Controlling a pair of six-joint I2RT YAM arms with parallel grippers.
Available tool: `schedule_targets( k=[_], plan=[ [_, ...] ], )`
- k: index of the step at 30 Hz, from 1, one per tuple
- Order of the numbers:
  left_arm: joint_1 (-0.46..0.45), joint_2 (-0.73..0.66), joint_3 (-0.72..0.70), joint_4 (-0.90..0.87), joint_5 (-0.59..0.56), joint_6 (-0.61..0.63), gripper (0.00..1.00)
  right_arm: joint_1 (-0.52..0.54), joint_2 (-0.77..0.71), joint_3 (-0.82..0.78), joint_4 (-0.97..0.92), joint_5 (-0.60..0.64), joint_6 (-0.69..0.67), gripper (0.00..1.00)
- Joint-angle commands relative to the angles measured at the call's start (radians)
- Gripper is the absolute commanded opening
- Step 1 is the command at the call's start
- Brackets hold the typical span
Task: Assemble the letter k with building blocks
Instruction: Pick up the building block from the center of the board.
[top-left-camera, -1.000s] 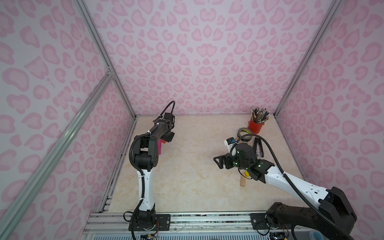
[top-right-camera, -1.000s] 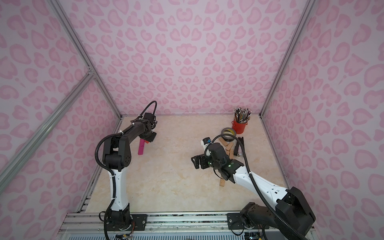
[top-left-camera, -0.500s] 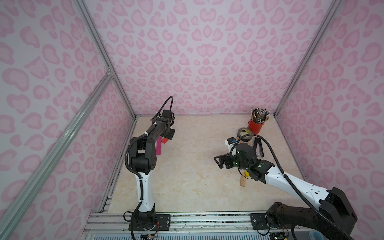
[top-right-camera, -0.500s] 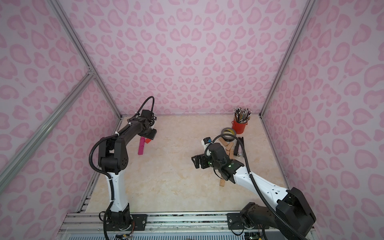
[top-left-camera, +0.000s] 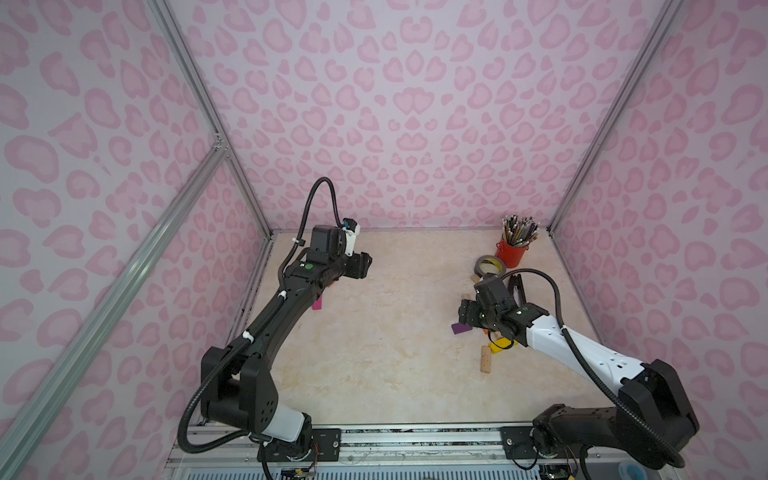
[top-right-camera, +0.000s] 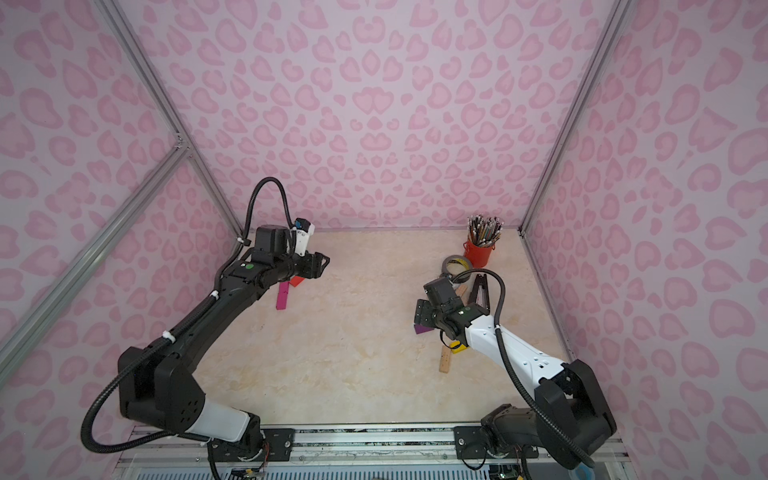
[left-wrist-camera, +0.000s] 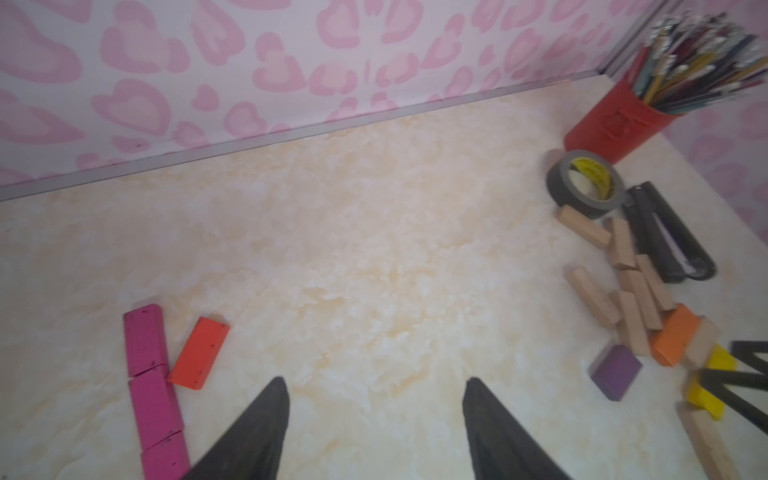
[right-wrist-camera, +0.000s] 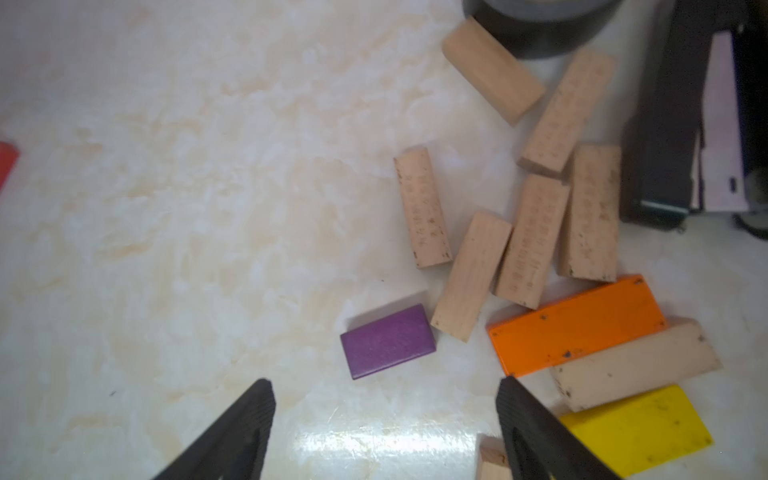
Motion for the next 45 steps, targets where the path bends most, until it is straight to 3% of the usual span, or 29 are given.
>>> schedule_targets(
  k=[1,4,10,21,31,38,43,45],
  plan=[
    [-0.033,-0.084,-0.067,0.085,0.164,0.048,0.75,0.003,0.078,0.026,-0.132,0.043,0.212,0.81],
    [-0.050,-0.143,-0.128,0.058,0.228,0.123,0.82,0.025,0.152,0.058,-0.129,0.046,0.283,0.80],
    [-0.056,-0.219,-0.232,0.048,0.253,0.200,1.00,0.066,0.262,0.118,-0.121,0.062,0.362,0.76],
    [-0.053,-0.228,-0.253,0.048,0.227,0.239,1.00,0.071,0.373,0.139,-0.030,0.051,0.337,0.65],
    [-0.044,-0.232,-0.260,0.050,0.187,0.223,1.00,0.070,0.383,0.113,-0.008,0.051,0.318,0.44],
    [-0.038,-0.222,-0.258,0.052,0.168,0.210,1.00,0.049,0.356,0.054,0.106,-0.030,0.214,0.26],
    [-0.013,-0.227,-0.266,0.081,0.138,0.139,1.00,0.041,0.331,0.066,0.176,-0.192,-0.026,0.10],
    [0.029,-0.227,-0.268,0.105,0.159,0.081,1.00,0.043,0.302,0.053,0.231,-0.276,-0.121,0.10]
  ],
)
